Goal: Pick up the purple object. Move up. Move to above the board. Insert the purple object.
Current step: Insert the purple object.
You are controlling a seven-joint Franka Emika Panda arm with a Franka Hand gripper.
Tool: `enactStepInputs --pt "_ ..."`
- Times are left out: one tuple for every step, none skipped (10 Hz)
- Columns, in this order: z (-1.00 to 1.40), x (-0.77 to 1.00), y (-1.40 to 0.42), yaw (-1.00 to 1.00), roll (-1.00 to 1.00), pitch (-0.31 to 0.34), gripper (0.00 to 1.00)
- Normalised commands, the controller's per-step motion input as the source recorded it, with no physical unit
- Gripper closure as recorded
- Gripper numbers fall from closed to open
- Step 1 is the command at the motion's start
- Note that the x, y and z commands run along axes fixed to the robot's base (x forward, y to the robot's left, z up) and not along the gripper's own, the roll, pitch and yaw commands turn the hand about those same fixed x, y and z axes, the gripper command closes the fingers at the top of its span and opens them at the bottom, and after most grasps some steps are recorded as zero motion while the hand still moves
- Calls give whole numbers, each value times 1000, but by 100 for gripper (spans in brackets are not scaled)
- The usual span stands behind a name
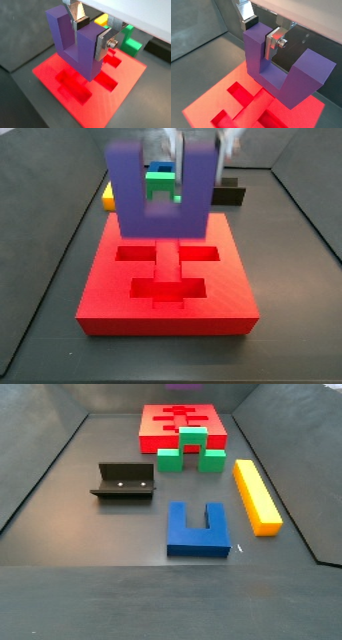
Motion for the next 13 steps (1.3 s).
enactStepInputs --pt "-629 626 -577 94 170 0 100" --pt "-506 549 -540 103 216 34 100" --pt "-351 220 -357 43 151 36 100" --pt "-297 29 -169 17 27 0 100" --pt "-340 0 0 49 -51 -67 100" --pt "-377 0 11 137 -127 -116 100" --pt "-286 0 97 171 -106 -99 100" --pt "-203 -120 91 123 -100 -86 100" --pt "-203 -111 94 123 -100 -84 100" --pt "-34 -143 69 91 -110 -77 100" --pt "0 -283 0 0 -77 -90 100" --pt "0 -231 14 0 -96 -114 100" --pt "-46 -220 6 0 -91 -124 100"
